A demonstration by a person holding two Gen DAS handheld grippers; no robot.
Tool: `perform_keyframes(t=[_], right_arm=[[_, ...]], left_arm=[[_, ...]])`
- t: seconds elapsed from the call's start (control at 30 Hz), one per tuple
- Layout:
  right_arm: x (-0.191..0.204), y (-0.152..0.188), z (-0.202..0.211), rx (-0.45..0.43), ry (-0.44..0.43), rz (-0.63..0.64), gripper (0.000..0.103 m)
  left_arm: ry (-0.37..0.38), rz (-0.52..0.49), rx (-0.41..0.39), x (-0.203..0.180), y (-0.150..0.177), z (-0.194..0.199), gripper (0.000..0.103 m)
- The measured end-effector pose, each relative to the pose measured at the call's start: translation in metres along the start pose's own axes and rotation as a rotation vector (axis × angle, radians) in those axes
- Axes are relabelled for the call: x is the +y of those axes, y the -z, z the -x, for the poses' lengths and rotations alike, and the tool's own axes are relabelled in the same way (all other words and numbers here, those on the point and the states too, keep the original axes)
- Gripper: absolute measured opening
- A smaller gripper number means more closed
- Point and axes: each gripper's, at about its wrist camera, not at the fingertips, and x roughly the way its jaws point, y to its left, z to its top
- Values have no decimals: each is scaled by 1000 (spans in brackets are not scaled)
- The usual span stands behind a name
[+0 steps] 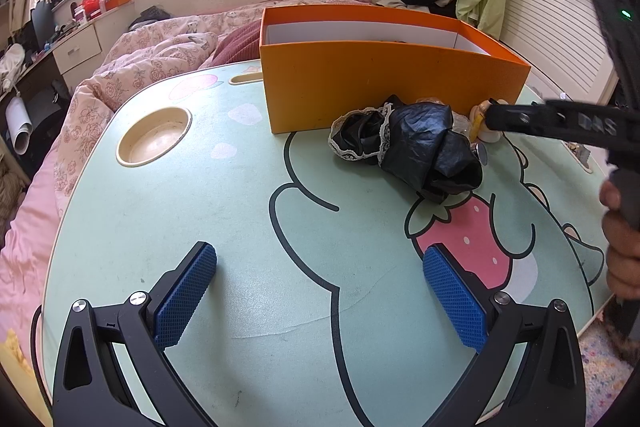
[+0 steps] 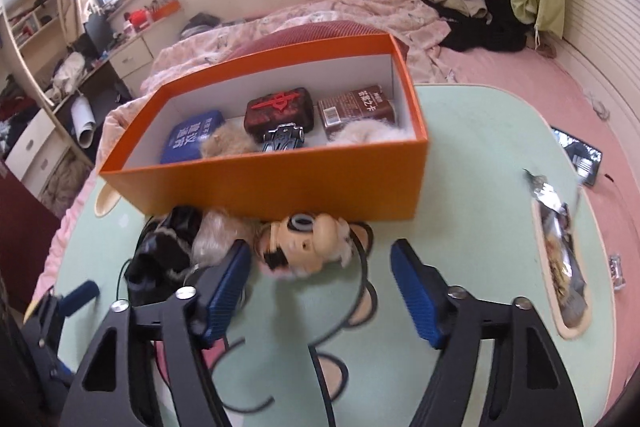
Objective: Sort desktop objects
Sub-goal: 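Grasp the white cartoon figurine keyring on the table with the right gripper, then grasp the black pouch with the left gripper while the right gripper holds the figurine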
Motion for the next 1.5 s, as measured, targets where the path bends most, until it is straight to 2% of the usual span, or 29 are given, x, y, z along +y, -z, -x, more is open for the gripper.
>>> perform_keyframes(t=[0.03,0.1,0.3,0.5,0.53,0.57,0.63,0.73,0.83,0.93,1.03,1.1,1.2,1.27,1.33,1.4,1.47,1.5], right_arm=[[0,-1,-4,10,-1,3,50],[2,2,-4,-1,8,23,44],[4,38,32,-34,-35,92,43],[-3,78,46,-46,-19,150,45],[-3,82,46,-61,-1,159,50],[-3,84,46,-69,22,166,73],[0,86,41,-63,54,171,94],[5,88,37,-60,89,203,94],[4,89,37,-62,84,201,94],[1,90,37,-59,84,192,98],[1,91,36,-56,85,196,99],[0,92,36,-55,83,198,99],[-1,92,37,-55,80,196,99],[-1,92,37,-56,81,197,99],[-1,92,37,-55,80,197,99],[-2,92,37,-56,80,197,99],[-1,91,37,-56,81,197,99],[-2,92,37,-56,81,197,99]], left_arm=[[0,0,0,0,0,0,103],[0,-1,0,0,0,0,103],[2,-1,-1,0,0,1,103],[2,0,-1,0,-1,1,103],[2,0,-1,0,-1,1,103],[2,-1,-1,0,0,1,103],[2,-1,-1,0,-1,2,103],[2,-1,-1,0,-1,2,103],[-10,10,2,1,-2,2,103],[0,46,-16,6,-7,9,103],[80,76,-67,6,-24,23,103],[143,86,-70,2,-40,24,103],[158,78,-63,-8,-60,14,103],[154,79,-43,-14,-70,1,97],[176,78,-1,-19,-71,-13,76],[207,89,44,-19,-67,-27,61],[248,119,45,-12,-59,-28,53],[251,128,37,-9,-56,-24,44]])
